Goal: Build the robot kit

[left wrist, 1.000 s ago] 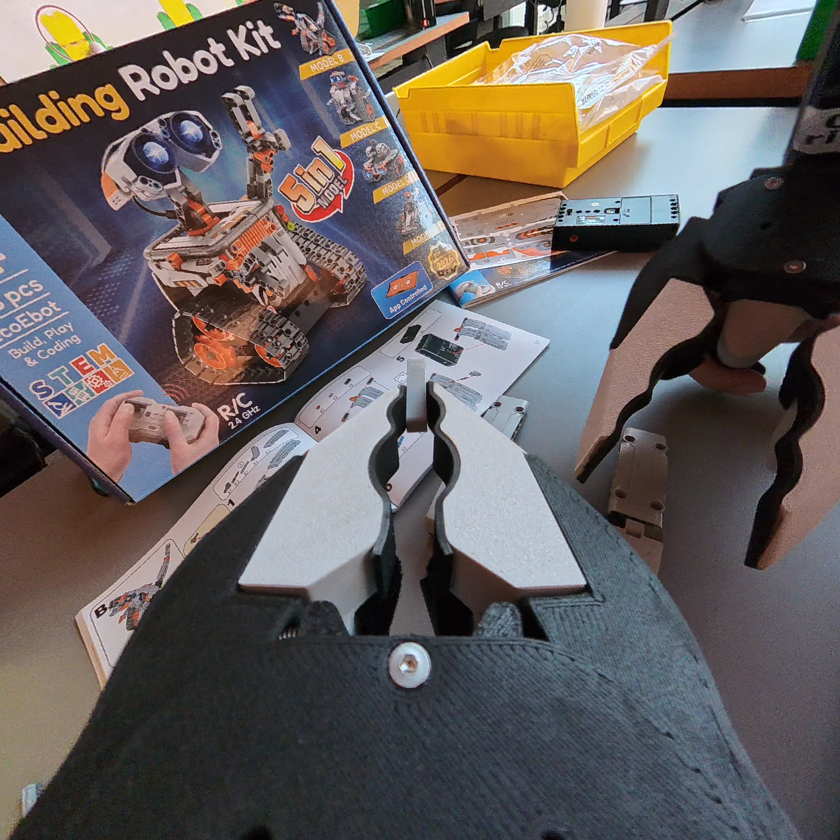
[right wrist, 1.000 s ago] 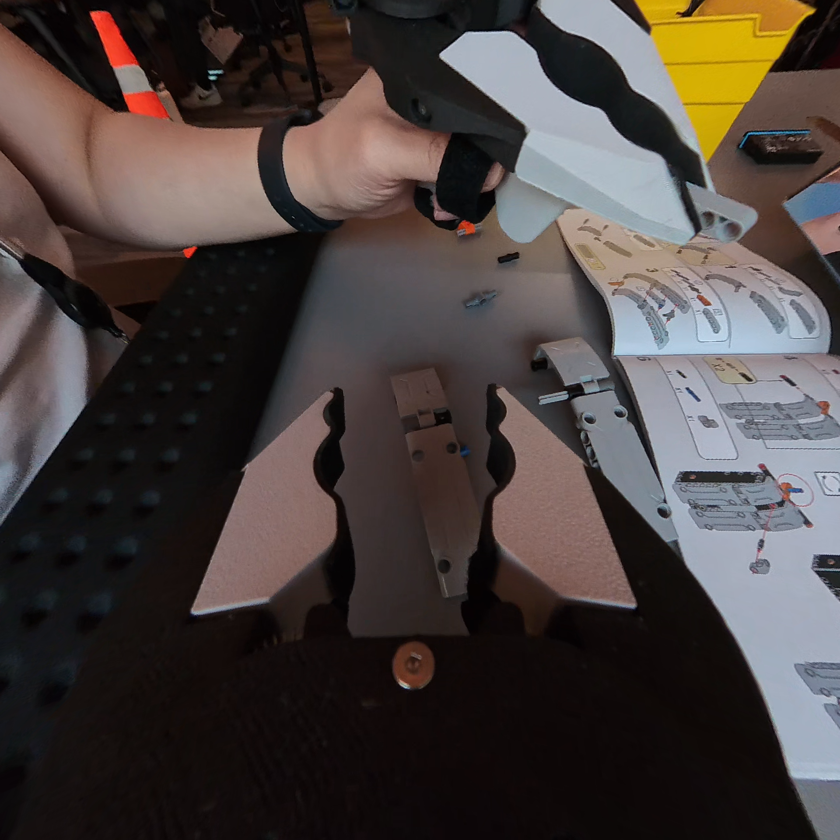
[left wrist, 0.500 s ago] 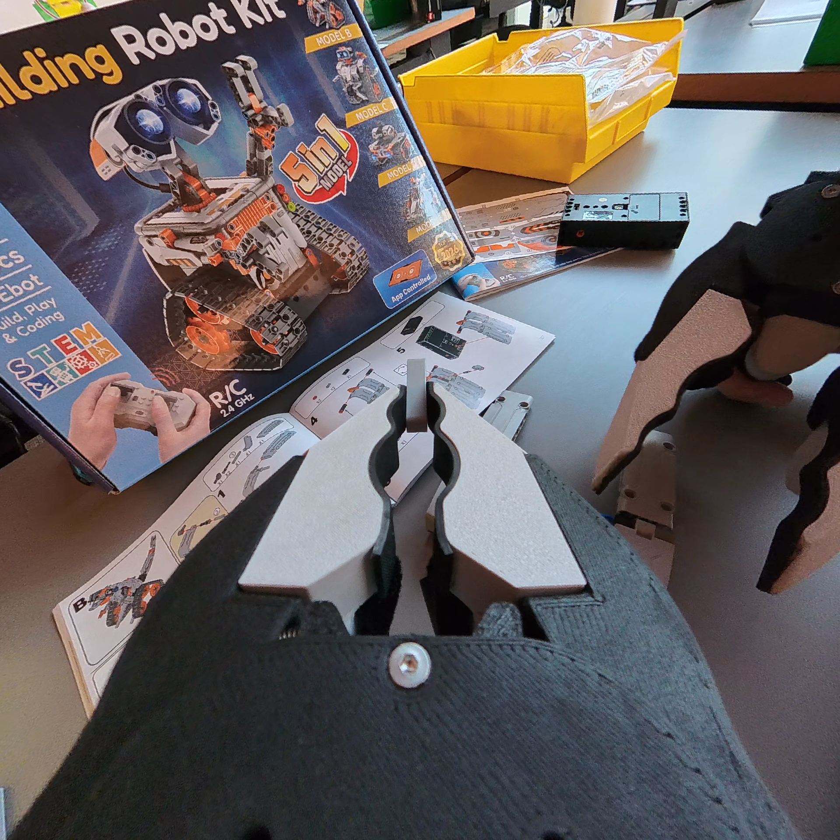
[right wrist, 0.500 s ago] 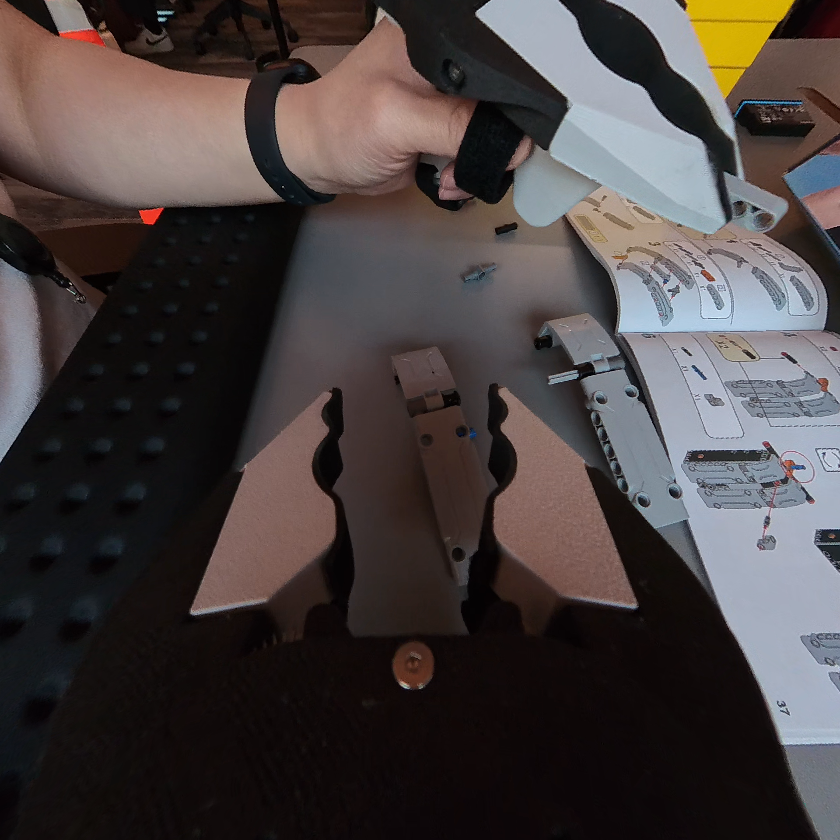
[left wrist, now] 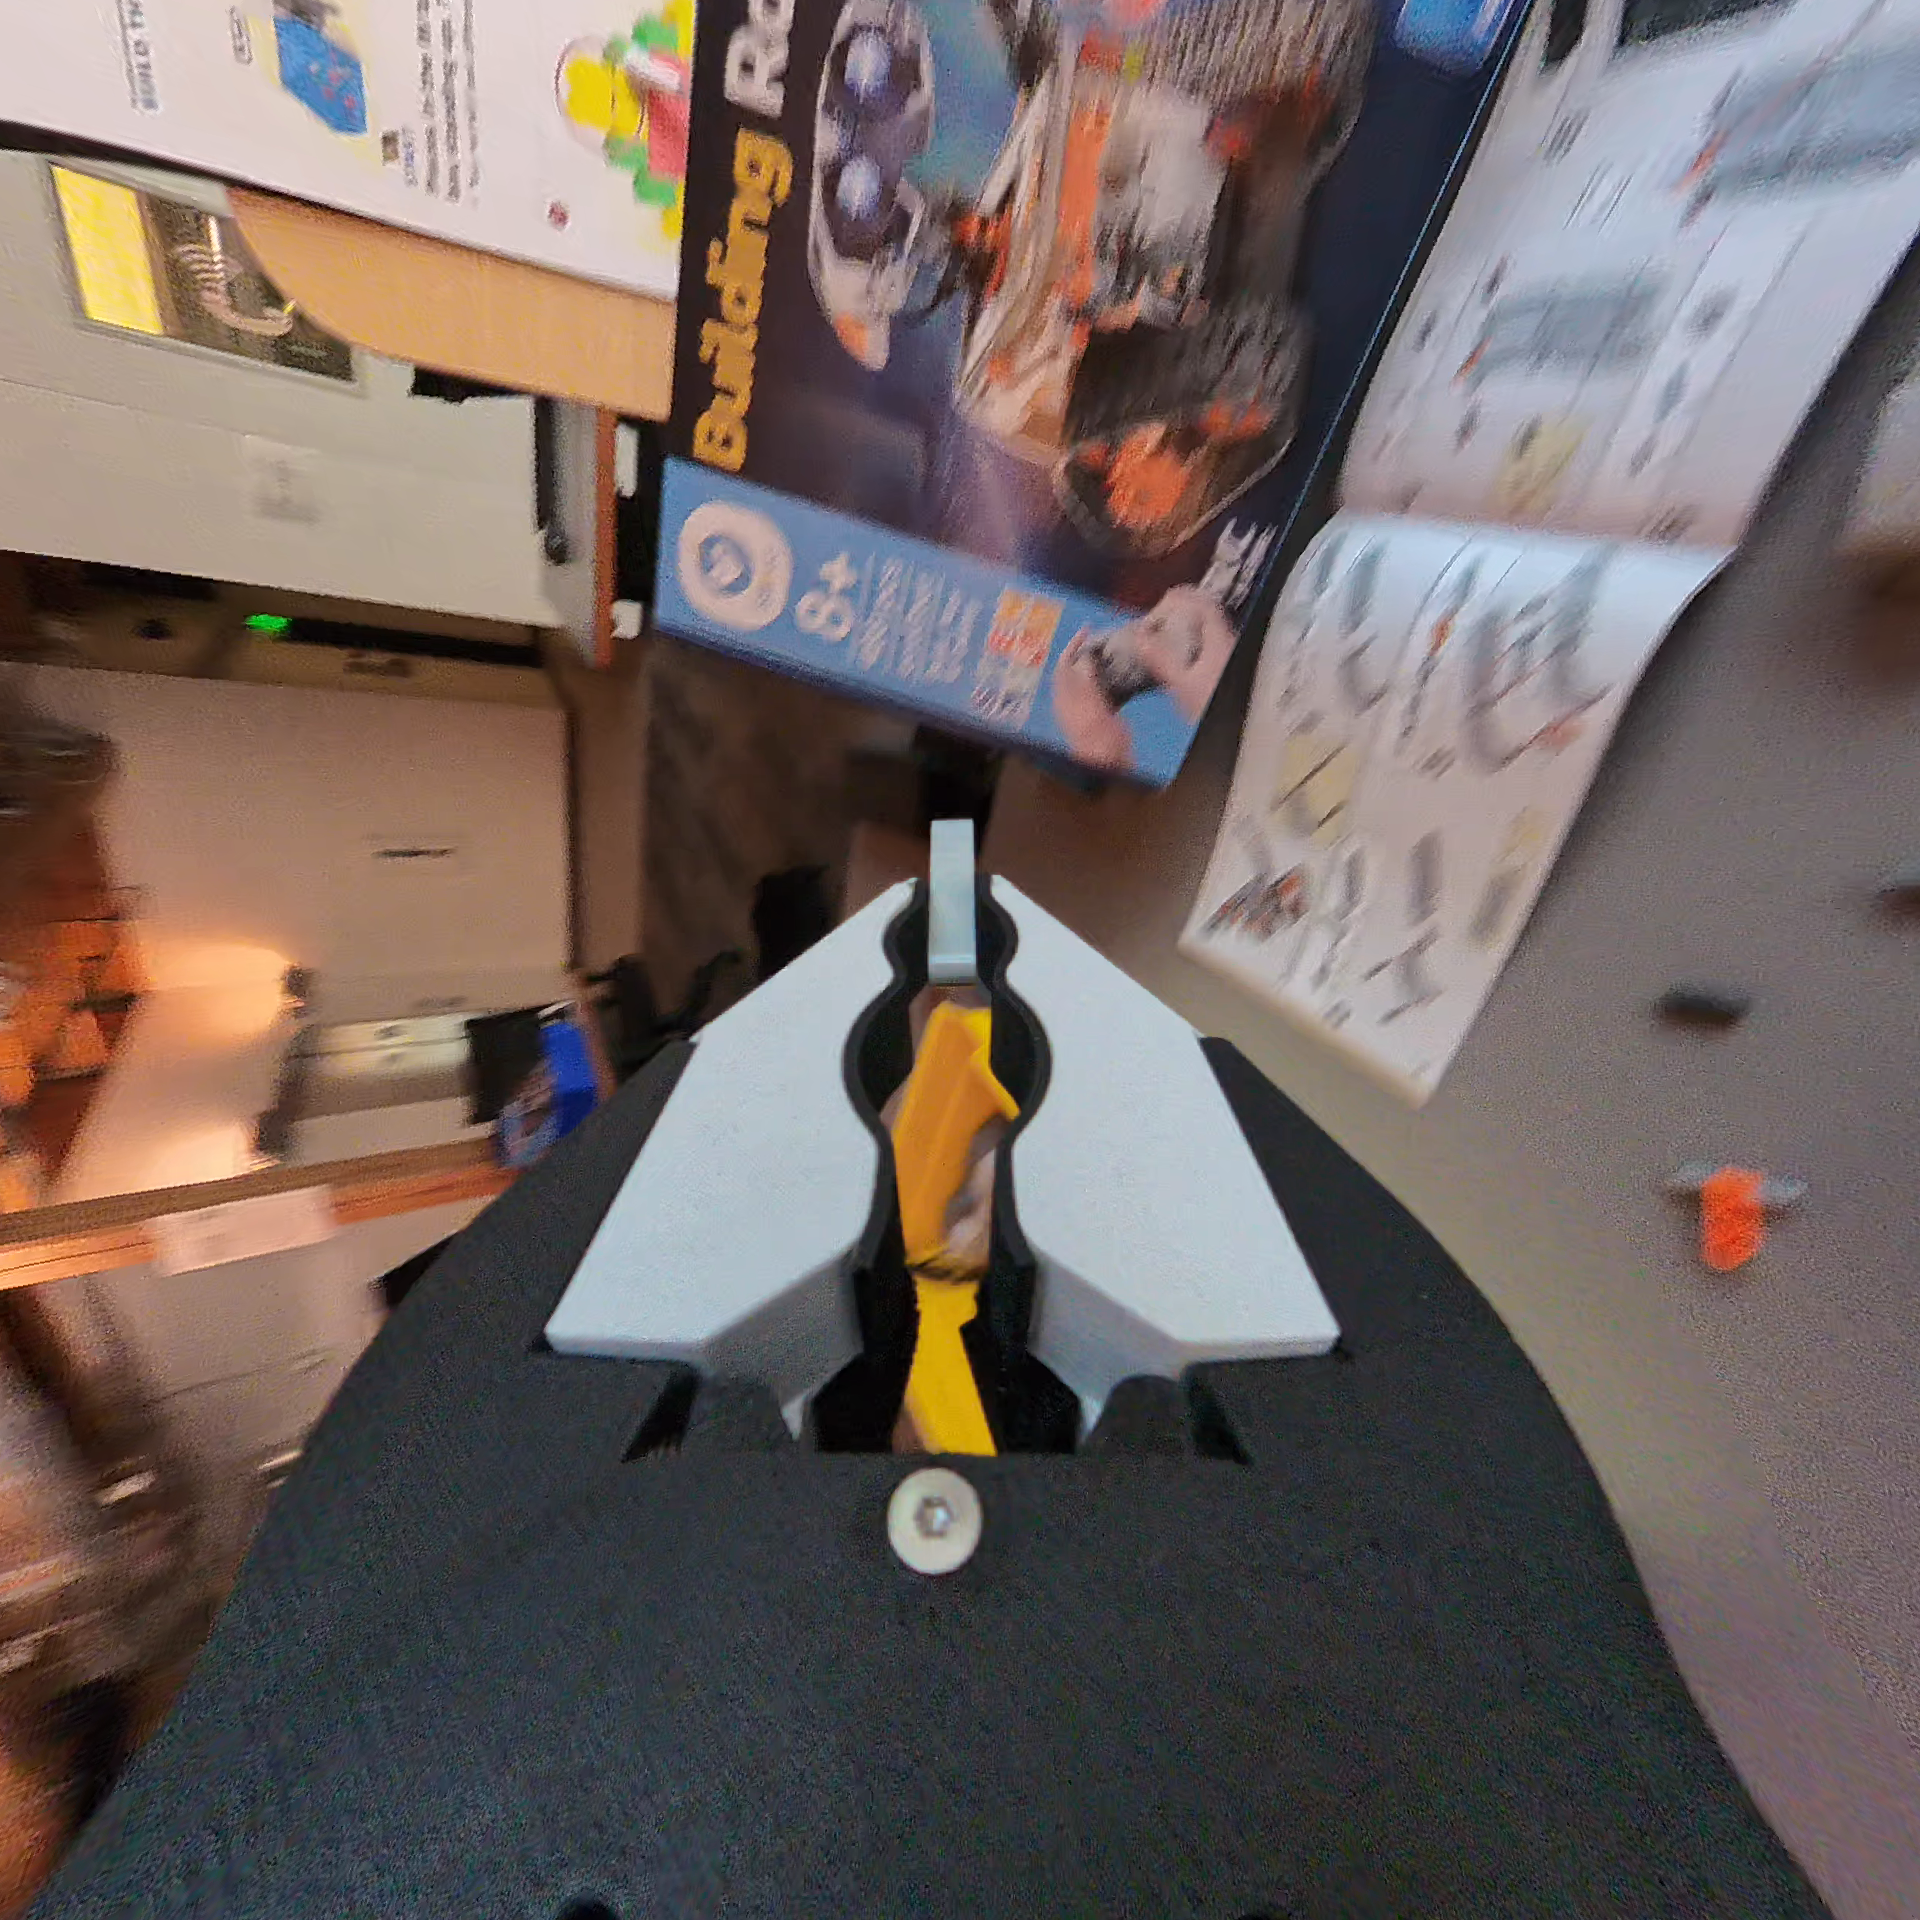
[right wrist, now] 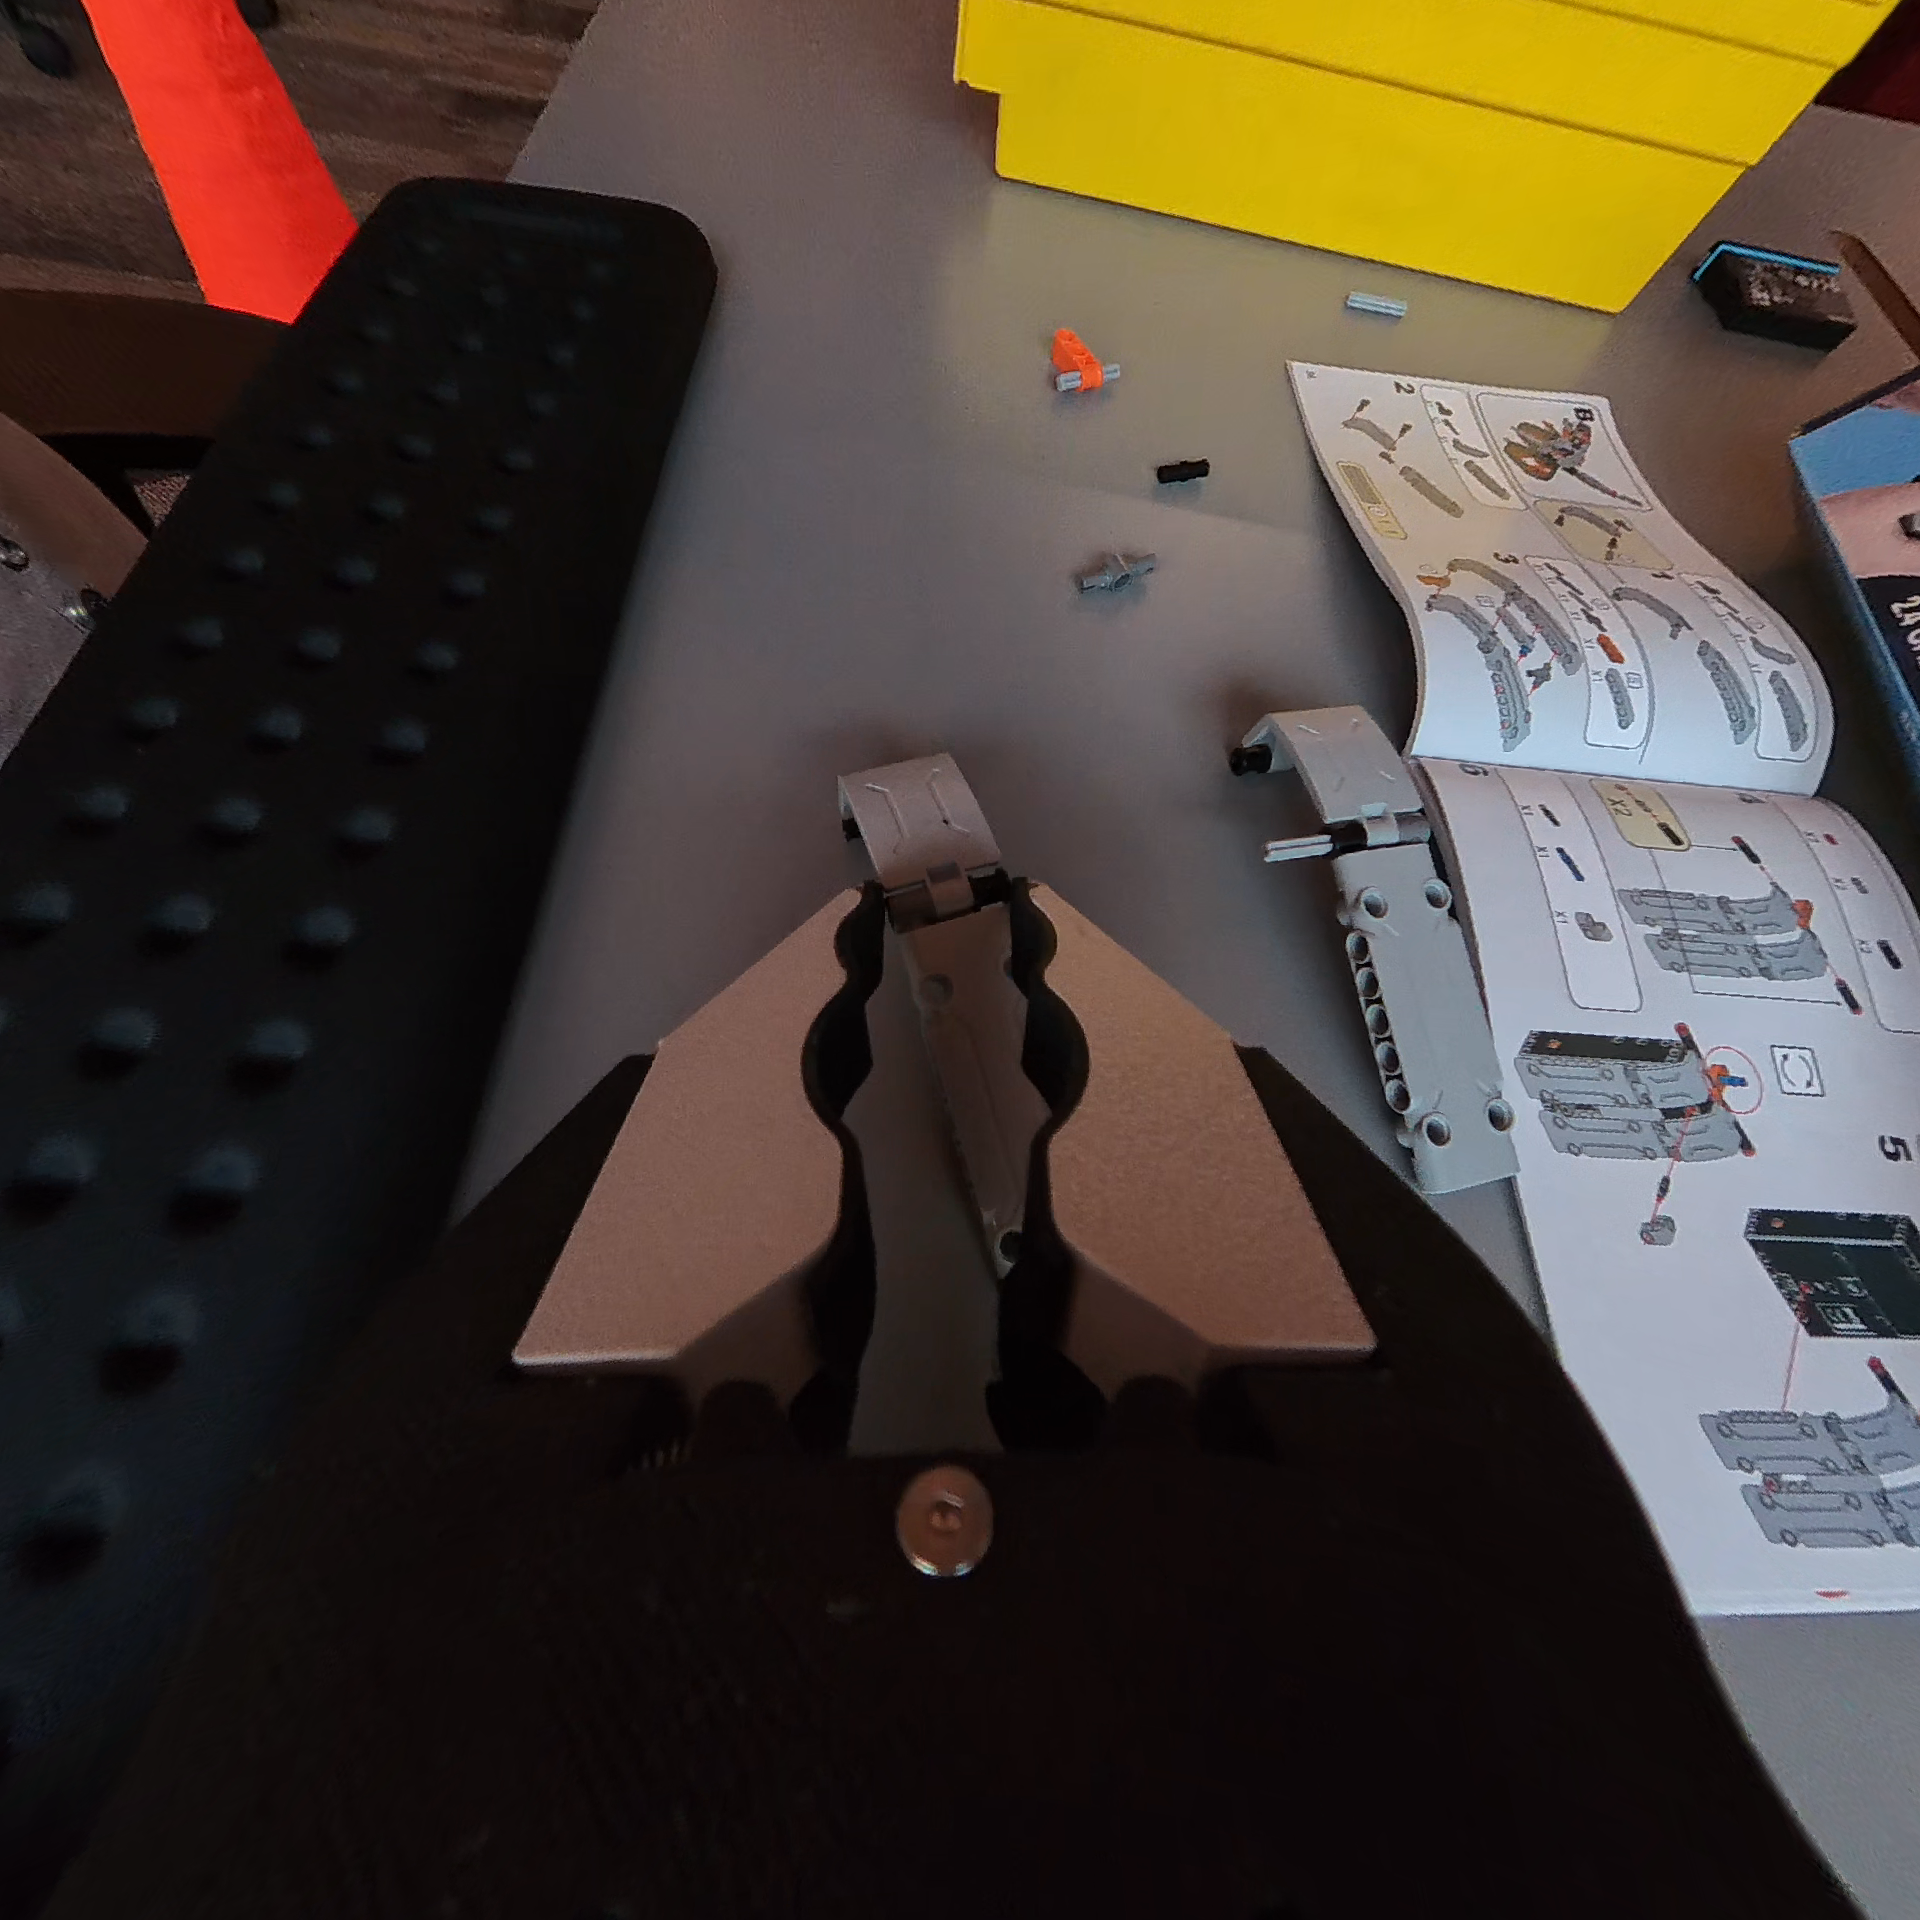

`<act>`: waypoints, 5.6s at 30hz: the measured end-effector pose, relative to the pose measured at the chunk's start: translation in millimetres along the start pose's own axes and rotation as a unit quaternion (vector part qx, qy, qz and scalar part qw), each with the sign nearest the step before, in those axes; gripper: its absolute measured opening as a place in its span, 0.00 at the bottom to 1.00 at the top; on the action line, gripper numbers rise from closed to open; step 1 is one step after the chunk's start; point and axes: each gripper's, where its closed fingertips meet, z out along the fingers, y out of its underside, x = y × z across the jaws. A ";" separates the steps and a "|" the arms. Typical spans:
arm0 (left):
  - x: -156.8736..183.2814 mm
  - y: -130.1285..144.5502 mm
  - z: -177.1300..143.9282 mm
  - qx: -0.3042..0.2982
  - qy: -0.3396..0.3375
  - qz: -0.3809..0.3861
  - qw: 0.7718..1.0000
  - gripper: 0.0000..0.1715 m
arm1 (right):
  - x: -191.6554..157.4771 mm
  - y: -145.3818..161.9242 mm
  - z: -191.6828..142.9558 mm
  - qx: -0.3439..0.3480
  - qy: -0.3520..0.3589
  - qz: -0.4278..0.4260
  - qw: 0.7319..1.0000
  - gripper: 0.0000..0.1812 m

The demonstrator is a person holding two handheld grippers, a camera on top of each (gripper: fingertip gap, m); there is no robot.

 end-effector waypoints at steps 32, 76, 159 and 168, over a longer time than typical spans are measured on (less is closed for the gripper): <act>106.0 7.7 -109.2 0.085 0.078 -0.356 0.927 0.04 | 27.3 -39.4 -38.7 0.121 0.024 0.218 0.968 0.13; 163.2 13.5 -56.8 0.041 0.185 -0.331 0.924 0.04 | 16.3 30.3 10.3 -0.249 -0.148 0.024 0.957 0.03; 210.9 -50.1 -49.2 0.207 0.338 -0.425 0.814 0.04 | 6.2 -33.5 25.8 0.000 -0.069 0.060 0.996 0.17; 217.5 -64.7 -64.7 0.231 0.376 -0.393 0.806 0.04 | -16.4 -61.3 18.0 0.079 -0.142 0.083 0.983 0.13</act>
